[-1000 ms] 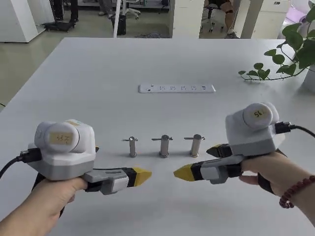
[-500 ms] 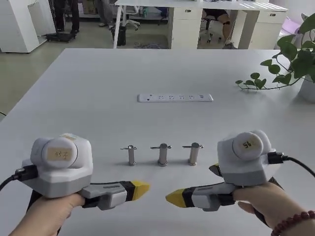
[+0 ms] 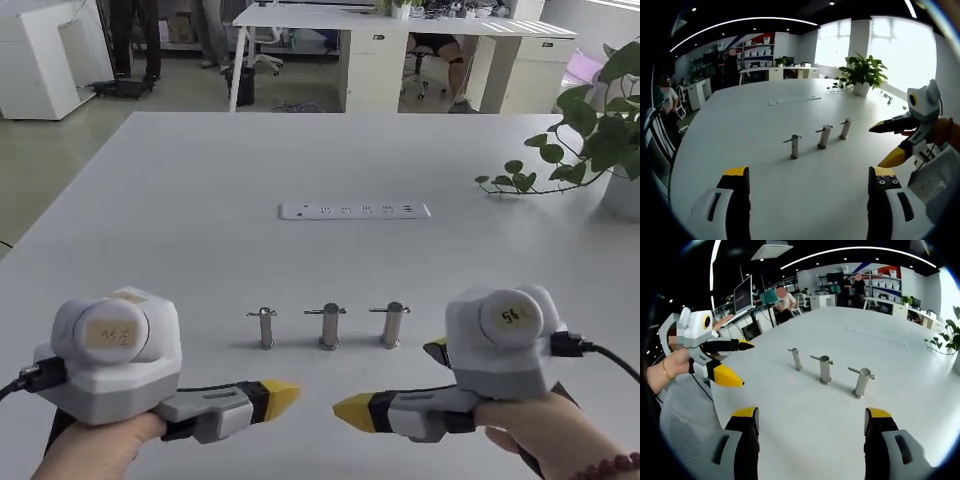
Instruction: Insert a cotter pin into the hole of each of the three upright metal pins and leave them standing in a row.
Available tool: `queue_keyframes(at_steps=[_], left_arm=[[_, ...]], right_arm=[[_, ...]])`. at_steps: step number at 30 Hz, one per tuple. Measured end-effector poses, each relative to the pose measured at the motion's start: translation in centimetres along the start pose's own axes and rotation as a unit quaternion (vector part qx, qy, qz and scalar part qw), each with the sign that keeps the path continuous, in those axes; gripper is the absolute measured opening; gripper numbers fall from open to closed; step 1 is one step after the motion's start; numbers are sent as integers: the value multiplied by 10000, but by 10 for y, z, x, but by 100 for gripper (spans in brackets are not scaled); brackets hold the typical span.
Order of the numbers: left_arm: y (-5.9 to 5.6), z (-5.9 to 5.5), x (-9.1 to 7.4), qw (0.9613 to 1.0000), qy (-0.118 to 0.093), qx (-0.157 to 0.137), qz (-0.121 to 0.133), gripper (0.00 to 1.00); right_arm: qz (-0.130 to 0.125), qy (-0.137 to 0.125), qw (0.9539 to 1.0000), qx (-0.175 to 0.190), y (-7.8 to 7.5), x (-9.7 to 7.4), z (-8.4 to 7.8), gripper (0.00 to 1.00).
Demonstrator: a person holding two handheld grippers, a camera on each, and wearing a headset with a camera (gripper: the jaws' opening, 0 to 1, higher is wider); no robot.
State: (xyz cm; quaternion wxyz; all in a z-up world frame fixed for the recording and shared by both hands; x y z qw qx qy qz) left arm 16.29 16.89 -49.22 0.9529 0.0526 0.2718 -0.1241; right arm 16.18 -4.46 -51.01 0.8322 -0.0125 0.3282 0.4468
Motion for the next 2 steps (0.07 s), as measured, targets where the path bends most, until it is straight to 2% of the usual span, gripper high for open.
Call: queue_keyframes(at_steps=[2], left_arm=[[0,-1,-1,10000,6,-15,11,98]], right_arm=[[-34,-30,10000,13,0,-1,-1,85]])
Point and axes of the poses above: the centre of the closed fingertips' face, and the gripper's own axes: x roughly forward along the fingers, y roughly to its left, z roughly out of its top, the point moved 6 cm from there along -x, roughly backward along the fingers, and after that the axes turned 15 degrees about z, right-handed, at the moved point
